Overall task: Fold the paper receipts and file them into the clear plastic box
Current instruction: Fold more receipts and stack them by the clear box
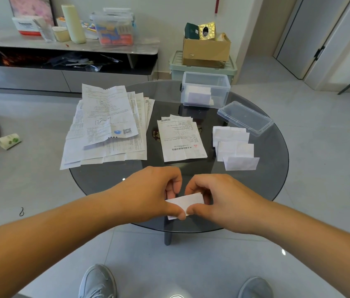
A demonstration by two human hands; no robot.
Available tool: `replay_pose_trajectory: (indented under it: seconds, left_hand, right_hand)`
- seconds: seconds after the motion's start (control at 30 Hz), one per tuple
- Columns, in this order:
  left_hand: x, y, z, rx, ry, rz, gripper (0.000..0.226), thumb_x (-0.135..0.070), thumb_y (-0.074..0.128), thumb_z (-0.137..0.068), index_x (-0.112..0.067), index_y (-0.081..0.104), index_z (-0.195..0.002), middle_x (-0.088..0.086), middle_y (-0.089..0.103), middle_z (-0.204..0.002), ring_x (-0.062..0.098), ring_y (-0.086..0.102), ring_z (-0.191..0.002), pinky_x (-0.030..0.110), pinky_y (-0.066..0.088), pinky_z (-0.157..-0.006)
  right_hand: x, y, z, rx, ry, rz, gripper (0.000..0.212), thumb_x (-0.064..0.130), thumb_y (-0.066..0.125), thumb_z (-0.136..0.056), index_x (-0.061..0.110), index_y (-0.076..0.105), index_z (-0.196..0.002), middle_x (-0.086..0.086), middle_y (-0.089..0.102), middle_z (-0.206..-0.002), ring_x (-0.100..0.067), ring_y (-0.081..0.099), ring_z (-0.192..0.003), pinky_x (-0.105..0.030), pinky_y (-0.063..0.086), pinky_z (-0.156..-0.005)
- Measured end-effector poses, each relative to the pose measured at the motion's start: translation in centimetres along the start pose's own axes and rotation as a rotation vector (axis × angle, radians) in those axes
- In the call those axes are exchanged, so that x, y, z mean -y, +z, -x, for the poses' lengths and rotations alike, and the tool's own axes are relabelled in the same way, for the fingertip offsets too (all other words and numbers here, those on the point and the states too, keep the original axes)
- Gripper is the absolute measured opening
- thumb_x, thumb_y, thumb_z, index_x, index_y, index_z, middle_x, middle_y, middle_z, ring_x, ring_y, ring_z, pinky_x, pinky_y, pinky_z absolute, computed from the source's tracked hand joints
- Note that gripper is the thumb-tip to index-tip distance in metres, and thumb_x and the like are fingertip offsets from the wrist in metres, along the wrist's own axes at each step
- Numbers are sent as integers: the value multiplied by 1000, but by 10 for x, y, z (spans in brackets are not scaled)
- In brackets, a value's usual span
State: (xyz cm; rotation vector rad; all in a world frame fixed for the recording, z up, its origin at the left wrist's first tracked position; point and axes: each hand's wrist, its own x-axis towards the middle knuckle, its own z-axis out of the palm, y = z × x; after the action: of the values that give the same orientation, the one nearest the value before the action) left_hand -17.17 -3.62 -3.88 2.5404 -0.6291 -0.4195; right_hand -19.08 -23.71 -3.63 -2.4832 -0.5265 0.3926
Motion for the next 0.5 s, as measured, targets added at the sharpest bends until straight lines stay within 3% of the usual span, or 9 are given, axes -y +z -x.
replay_pose_trajectory:
  seconds: [0.13, 0.23, 0.33, 0.4, 0.5]
  left_hand:
    - [-8, -7, -10, -15, 70, -52, 37, -50, 81, -76, -35, 51, -93, -13, 66, -77, 5, 60, -71, 15, 41, -61]
    - [-24, -14, -28, -91, 136, -31, 36, -56, 77, -77, -36, 56, -100, -14, 65, -84, 4, 60, -78, 21, 50, -68]
    - [-40, -19, -53, -155, 162, -49, 62, -60, 78, -75, -33, 54, -125, -13, 61, -119, 6, 56, -105, 29, 53, -92]
    - [-46, -23, -69, -164, 175, -83, 88, -64, 79, -70, -31, 41, -142, -8, 49, -142, 13, 47, -126, 35, 44, -106]
    - [-54, -30, -96, -100, 165, -107, 114, -64, 82, -65, -27, 22, -155, -5, 30, -159, 19, 31, -143, 40, 29, -115]
  right_hand:
    - [-8, -10, 3, -51, -31, 32, 7, 32, 64, -93, 34, 65, -86, 13, 64, -79, -6, 57, -74, -21, 44, -59]
    - [-26, -35, 10, -152, -47, 109, 11, 35, 65, -93, 35, 66, -82, 16, 62, -86, -4, 55, -86, -29, 49, -75]
    - [-50, -64, 17, -284, -16, 176, 13, 40, 70, -88, 45, 62, -79, 19, 51, -110, -5, 41, -110, -29, 41, -96]
    - [-67, -78, 18, -338, 60, 190, 16, 40, 73, -84, 47, 62, -75, 15, 45, -129, -10, 32, -125, -39, 36, -108]
    - [-88, -84, 13, -336, 132, 179, 15, 41, 78, -81, 44, 66, -72, 14, 36, -147, -14, 22, -138, -50, 27, -116]
